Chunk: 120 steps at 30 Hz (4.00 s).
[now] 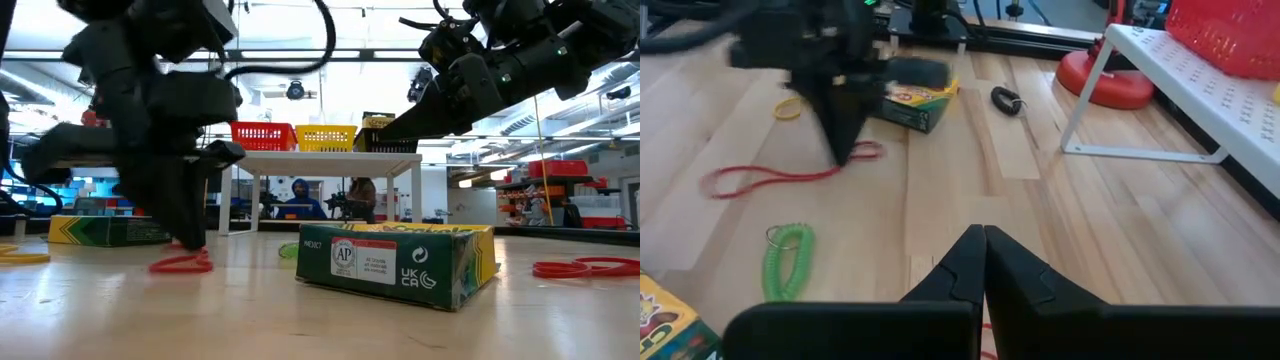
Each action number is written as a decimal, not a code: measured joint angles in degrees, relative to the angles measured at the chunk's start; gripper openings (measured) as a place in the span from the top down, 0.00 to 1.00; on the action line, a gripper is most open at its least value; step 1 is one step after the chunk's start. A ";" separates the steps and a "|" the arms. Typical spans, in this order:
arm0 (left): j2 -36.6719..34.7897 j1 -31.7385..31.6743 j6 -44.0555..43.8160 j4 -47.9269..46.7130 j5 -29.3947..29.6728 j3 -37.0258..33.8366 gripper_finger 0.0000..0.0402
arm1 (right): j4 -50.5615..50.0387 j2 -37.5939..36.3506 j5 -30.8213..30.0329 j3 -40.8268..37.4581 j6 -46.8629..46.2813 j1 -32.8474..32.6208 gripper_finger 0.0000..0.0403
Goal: Pick & Place Office Desk Supplies
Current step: Put the red rubber band into the red bin on the shelf, then put the purple spring keychain into the yellow bin on the shelf
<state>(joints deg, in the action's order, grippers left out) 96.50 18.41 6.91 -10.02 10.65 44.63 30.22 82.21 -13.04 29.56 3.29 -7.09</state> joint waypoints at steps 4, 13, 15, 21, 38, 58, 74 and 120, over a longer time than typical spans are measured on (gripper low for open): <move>-2.27 -0.95 0.63 -6.72 3.04 3.82 0.98 | -0.05 0.02 0.01 0.00 0.00 0.00 0.98; -12.00 -1.53 1.38 -16.61 9.31 10.98 0.99 | -0.16 0.02 0.00 0.02 0.01 0.00 0.98; -14.73 -2.00 1.25 -19.48 11.74 13.36 0.99 | -0.30 0.02 0.00 0.02 0.00 0.00 0.98; -21.33 -7.69 1.01 -31.92 16.84 23.95 0.99 | 0.17 0.02 0.02 0.02 0.00 0.00 0.98; -21.37 -42.07 23.21 -34.50 10.25 37.87 0.99 | 0.15 0.02 0.02 0.02 0.01 0.00 0.98; -9.26 -52.59 26.77 -34.26 0.62 37.78 0.88 | 0.04 0.02 0.02 0.02 0.02 0.00 0.98; -16.90 -49.65 18.67 -31.95 -21.48 34.92 0.86 | 0.07 0.02 0.00 0.02 0.20 0.00 0.98; -8.25 -12.15 -5.73 86.86 6.52 -32.33 0.96 | -42.10 15.16 -3.33 23.99 -3.35 3.36 0.60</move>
<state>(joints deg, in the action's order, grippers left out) 88.25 6.26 1.17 76.84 17.17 12.30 -11.88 97.37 -16.37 53.55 -0.06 -3.73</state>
